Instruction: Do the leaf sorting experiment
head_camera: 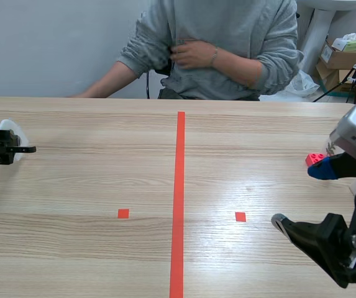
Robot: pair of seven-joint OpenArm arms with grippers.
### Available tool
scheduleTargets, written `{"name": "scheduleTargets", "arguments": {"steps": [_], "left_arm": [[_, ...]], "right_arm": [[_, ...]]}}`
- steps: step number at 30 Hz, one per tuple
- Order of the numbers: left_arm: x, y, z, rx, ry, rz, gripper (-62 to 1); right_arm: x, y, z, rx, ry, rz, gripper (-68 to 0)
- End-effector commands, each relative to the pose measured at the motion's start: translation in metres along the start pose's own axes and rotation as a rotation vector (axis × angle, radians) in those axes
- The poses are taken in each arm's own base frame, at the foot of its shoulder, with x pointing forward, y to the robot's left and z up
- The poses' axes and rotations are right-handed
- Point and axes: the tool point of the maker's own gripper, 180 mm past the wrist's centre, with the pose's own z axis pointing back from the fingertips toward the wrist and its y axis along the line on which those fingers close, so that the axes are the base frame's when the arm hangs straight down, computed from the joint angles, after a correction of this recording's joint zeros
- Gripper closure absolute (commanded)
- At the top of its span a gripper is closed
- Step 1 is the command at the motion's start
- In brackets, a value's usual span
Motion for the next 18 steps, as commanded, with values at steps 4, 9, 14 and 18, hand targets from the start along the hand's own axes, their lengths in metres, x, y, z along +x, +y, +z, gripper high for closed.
{"name": "scheduleTargets", "arguments": {"steps": [4,9,14,18], "left_arm": [[0.003,0.002,0.0,0.003,-0.013,-0.026,-4.0],[0.0,0.002,0.0,0.004,-0.01,-0.027,-4.0],[-0.002,0.003,0.0,0.007,0.003,-0.065,-4.1],[-0.005,0.003,0.0,0.008,0.015,-0.112,-4.2]], "right_arm": [[0.01,-0.005,0.001,-0.014,-0.037,0.006,-57.8],[0.01,-0.005,0.001,-0.014,-0.037,0.006,-57.8],[0.01,-0.005,0.001,-0.014,-0.037,0.006,-57.8],[0.01,-0.005,0.001,-0.014,-0.037,0.006,-57.7]]}}
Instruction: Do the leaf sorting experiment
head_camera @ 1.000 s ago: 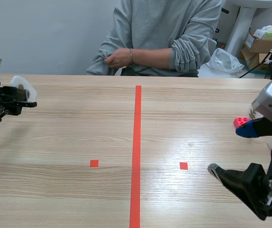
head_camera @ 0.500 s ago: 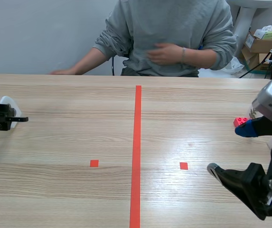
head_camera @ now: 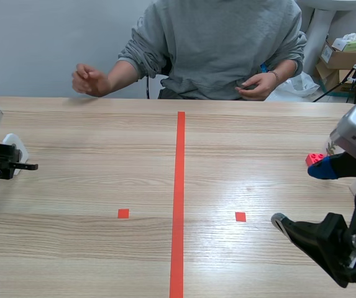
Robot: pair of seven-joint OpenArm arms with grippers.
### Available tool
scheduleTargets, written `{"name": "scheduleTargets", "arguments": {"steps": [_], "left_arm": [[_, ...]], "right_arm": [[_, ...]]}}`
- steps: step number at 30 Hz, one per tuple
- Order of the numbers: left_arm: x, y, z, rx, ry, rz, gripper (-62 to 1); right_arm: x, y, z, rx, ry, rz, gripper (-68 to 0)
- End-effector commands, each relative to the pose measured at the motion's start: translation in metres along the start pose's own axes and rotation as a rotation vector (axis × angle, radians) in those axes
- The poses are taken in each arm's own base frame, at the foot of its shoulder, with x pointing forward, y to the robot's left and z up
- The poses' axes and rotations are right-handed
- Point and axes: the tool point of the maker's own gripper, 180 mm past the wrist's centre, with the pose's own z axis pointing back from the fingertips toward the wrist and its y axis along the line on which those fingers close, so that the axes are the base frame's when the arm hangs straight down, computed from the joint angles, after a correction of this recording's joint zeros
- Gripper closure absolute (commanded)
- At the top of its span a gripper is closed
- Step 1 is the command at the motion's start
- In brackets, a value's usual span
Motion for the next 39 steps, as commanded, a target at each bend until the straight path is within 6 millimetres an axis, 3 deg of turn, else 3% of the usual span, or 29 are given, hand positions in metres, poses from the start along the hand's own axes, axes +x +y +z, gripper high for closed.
{"name": "scheduleTargets", "arguments": {"steps": [1,8,11,19,22,27,30,33,39], "left_arm": [[0.017,0.007,0.0,0.011,-0.043,-0.02,-4.2],[0.016,0.007,0.0,0.011,-0.035,-0.044,-5.3],[0.016,0.007,0.0,0.01,-0.036,-0.044,-14.5],[0.018,0.007,0.0,0.01,-0.045,-0.045,-53.3],[0.024,0.007,0.001,0.01,-0.061,-0.05,-58.0],[0.043,0.01,0.009,0.006,-0.105,-0.083,-58.5],[0.048,0.002,0.022,-0.032,-0.104,-0.149,-58.5],[0.057,-0.018,0.047,-0.088,-0.162,-0.229,-58.5],[0.082,-0.097,0.129,-0.308,-0.341,-0.308,-58.5]], "right_arm": [[0.01,-0.005,0.001,-0.014,-0.037,0.006,-57.7],[0.01,-0.005,0.001,-0.014,-0.037,0.006,-57.8],[0.01,-0.005,0.001,-0.014,-0.037,0.006,-57.7],[0.01,-0.006,0.001,-0.014,-0.037,0.006,-57.8],[0.01,-0.006,0.001,-0.014,-0.037,0.006,-57.8],[0.01,-0.006,0.001,-0.014,-0.036,0.006,-57.8],[0.008,-0.006,0.001,-0.018,-0.027,0.015,-57.7],[0.007,-0.007,0.001,-0.02,-0.021,0.021,-57.8],[0.01,-0.009,0.001,-0.026,-0.03,0.028,-57.8]]}}
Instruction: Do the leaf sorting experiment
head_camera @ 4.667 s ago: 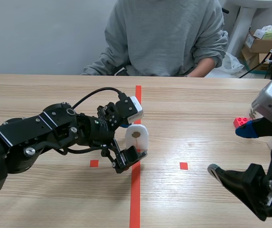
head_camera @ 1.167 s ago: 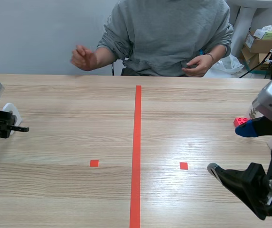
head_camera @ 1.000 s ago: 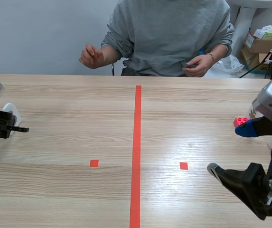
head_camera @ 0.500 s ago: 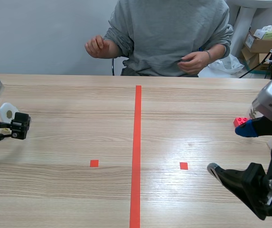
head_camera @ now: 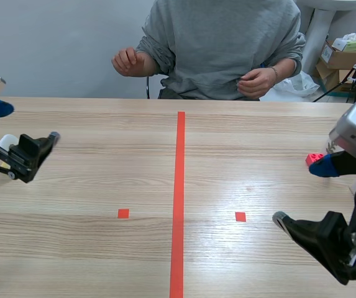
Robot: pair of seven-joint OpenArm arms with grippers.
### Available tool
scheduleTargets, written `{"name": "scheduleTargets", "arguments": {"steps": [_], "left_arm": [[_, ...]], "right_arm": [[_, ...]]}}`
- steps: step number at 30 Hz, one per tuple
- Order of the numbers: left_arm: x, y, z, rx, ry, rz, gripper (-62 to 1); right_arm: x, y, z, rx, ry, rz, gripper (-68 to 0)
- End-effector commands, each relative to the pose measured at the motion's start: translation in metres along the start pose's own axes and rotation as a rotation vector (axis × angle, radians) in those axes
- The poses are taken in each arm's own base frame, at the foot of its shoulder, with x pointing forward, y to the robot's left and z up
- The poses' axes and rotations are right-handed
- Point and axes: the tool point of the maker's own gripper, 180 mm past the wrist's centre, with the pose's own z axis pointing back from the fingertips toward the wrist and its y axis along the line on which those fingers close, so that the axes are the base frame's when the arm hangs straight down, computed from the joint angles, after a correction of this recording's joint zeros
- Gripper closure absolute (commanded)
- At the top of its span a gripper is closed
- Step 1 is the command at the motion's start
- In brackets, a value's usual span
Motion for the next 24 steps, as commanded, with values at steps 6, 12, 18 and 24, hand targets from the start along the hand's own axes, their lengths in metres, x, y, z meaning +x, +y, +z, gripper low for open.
{"name": "scheduleTargets", "arguments": {"steps": [6,12,18,24], "left_arm": [[0.035,-0.073,0.048,-0.198,-0.092,0.07,-58.5],[0.056,-0.112,0.077,-0.291,-0.118,0.108,-58.5],[0.059,-0.13,0.093,-0.336,-0.102,0.167,-58.5],[0.043,-0.14,0.102,-0.354,-0.043,0.196,-58.5]], "right_arm": [[0.012,-0.006,0.001,-0.016,-0.045,0.008,-57.8],[0.011,-0.006,0.001,-0.016,-0.045,0.008,-57.8],[0.014,-0.003,0.002,-0.001,-0.062,-0.007,-57.7],[0.013,0.005,0.003,0.037,-0.067,-0.01,-57.8]]}}
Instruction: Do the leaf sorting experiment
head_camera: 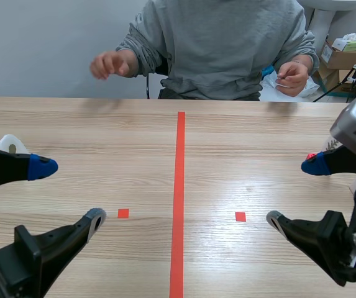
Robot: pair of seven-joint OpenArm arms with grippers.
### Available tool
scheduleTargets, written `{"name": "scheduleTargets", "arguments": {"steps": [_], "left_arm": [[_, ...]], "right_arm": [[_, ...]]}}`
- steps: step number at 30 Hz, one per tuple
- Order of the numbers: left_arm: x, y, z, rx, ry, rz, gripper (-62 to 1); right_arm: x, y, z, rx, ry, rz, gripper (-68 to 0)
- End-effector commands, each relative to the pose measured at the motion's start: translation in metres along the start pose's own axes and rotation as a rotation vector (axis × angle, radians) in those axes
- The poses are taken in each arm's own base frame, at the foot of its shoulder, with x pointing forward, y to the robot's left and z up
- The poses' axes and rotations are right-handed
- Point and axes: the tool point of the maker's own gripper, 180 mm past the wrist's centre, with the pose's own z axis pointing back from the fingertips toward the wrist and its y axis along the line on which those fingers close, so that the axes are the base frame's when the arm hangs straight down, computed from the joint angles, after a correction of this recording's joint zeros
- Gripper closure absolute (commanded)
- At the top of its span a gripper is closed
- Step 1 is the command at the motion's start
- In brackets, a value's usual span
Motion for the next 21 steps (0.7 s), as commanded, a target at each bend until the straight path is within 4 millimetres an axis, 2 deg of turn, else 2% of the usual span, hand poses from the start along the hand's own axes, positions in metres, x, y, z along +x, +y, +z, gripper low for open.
{"name": "scheduleTargets", "arguments": {"steps": [1,9,21], "left_arm": [[0.0,0.001,0.002,0.011,-0.007,0.011,-58.5],[-0.006,0.01,0.01,0.041,0.02,0.004,-58.5],[-0.005,0.012,0.011,0.047,0.02,0.0,-58.5]], "right_arm": [[0.004,-0.003,0.003,-0.011,-0.021,-0.003,-57.8],[0.0,-0.006,0.014,-0.035,-0.037,-0.022,-57.7],[0.005,-0.004,0.015,-0.026,-0.068,-0.053,-57.7]]}}
